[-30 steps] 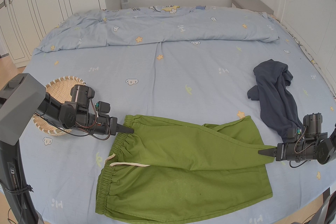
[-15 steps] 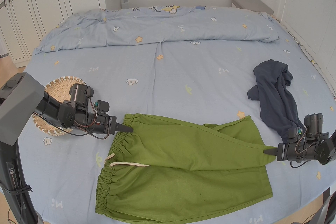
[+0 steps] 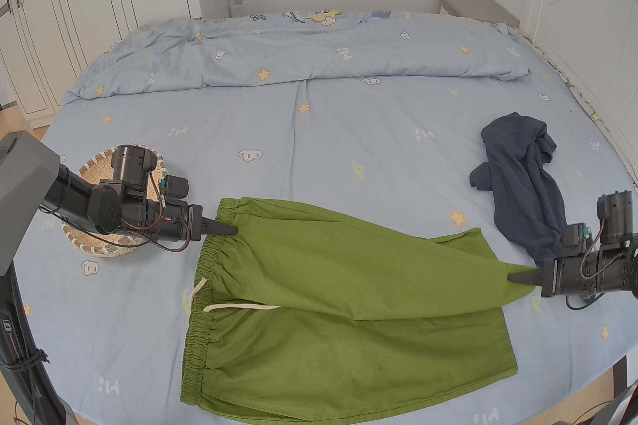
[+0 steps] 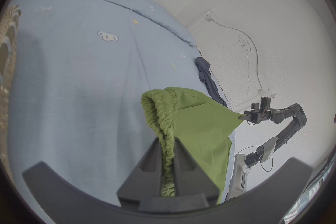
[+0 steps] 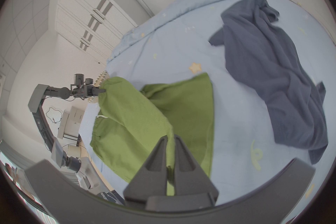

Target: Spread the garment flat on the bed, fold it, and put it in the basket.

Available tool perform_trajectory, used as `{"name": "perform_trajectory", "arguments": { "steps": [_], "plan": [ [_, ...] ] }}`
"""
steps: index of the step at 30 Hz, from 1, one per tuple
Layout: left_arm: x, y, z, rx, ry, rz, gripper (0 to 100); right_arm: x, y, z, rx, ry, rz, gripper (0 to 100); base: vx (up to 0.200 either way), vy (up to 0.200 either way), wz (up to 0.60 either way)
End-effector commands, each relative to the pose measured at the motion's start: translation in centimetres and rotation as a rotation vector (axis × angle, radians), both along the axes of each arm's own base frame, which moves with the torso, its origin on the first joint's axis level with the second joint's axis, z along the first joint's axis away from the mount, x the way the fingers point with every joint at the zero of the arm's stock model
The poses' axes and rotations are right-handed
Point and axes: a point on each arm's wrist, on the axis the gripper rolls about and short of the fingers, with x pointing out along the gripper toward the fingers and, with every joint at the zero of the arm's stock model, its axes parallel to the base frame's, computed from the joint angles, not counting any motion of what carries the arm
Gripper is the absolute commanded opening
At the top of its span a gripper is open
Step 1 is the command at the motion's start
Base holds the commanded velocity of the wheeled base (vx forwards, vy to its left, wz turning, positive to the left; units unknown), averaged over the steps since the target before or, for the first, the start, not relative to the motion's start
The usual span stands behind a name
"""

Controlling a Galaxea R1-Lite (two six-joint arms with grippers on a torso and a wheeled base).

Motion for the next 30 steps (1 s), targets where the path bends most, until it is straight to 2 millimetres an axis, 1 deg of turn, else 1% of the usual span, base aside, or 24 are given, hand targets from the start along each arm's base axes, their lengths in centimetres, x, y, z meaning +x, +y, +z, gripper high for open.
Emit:
{"name": "perform_trajectory", "arguments": {
  "steps": [1, 4, 5, 6, 7, 9, 11, 12, 13, 15, 17, 20, 21, 22, 25, 26, 27, 30],
  "plan": [
    [-0.9, 1.2, 2.2, -0.004, -0.063, 0.029, 0, -1.3, 1.6, 6.3, 0.021, -0.190, 0.066, 0, 0.000, 0.000, 0.00],
    [-1.1, 1.3, 2.7, -0.011, -0.077, 0.039, 0, -1.7, 2.1, 8.0, 0.031, -0.210, 0.084, 0, 0.000, 0.000, 0.00],
    [-1.1, 1.4, 2.9, -0.017, -0.079, 0.046, 0, -1.7, 2.1, 8.0, 0.031, -0.210, 0.084, 0, 0.000, 0.000, 0.00],
    [-1.2, 1.5, 3.0, -0.023, -0.082, 0.055, 0, -1.9, 2.4, 9.2, 0.034, -0.230, 0.098, 0, 0.000, 0.000, 0.00],
    [-1.2, 1.6, 3.1, -0.027, -0.085, 0.059, 0, -1.9, 2.4, 9.5, 0.034, -0.236, 0.099, 0, 0.000, 0.000, 0.00],
    [-1.1, 1.7, 3.5, -0.040, -0.100, 0.073, 0, -1.8, 2.5, 10.4, 0.038, -0.259, 0.100, 0, 0.000, 0.000, 0.00],
    [-1.1, 1.9, 3.6, -0.052, -0.110, 0.088, 0, -1.2, 2.6, 11.4, 0.042, -0.286, 0.101, 0, 0.000, 0.000, 0.00],
    [-1.1, 1.9, 3.7, -0.055, -0.113, 0.088, 0, -1.0, 2.6, 11.6, 0.043, -0.291, 0.099, 0, 0.000, 0.000, 0.00],
    [-1.0, 2.0, 3.8, -0.061, -0.117, 0.097, 0, -0.3, 2.7, 12.0, 0.045, -0.297, 0.095, 0, 0.000, 0.000, 0.00],
    [-0.9, 2.2, 4.0, -0.076, -0.128, 0.111, 0, 2.3, 2.9, 12.0, 0.042, -0.274, 0.080, 0, 0.000, 0.000, 0.00],
    [-0.7, 2.3, 4.2, -0.087, -0.137, 0.122, 0, 3.9, 3.0, 12.3, 0.040, -0.284, 0.074, 0, 0.000, 0.000, 0.00],
    [-0.4, 2.3, 4.2, -0.098, -0.145, 0.131, 0, 5.7, 3.1, 12.4, 0.040, -0.281, 0.071, 0, 0.000, 0.000, 0.00],
    [-0.4, 2.3, 4.2, -0.098, -0.146, 0.130, 0, 5.8, 3.1, 12.4, 0.040, -0.281, 0.071, 0, 0.000, 0.000, 0.00],
    [-0.3, 2.3, 4.4, -0.103, -0.164, 0.134, 0, 6.9, 3.2, 12.3, 0.039, -0.279, 0.070, 0, 0.000, 0.000, 0.00],
    [-0.1, 2.3, 4.3, -0.106, -0.185, 0.135, 0, 8.6, 3.1, 11.7, 0.038, -0.263, 0.058, 0, 0.000, 0.000, 0.00],
    [-0.1, 2.3, 4.3, -0.106, -0.185, 0.135, 0, 8.6, 3.1, 11.7, 0.038, -0.263, 0.058, 0, 0.000, 0.000, 0.00],
    [0.0, 2.3, 4.3, -0.109, -0.186, 0.137, 0, 9.4, 3.1, 11.2, 0.035, -0.254, 0.056, 0, 0.000, 0.000, 0.00],
    [0.1, 2.3, 4.2, -0.109, -0.192, 0.135, 0, 10.7, 3.1, 10.5, 0.034, -0.241, 0.054, 0, 0.000, 0.000, 0.00]
  ]
}}
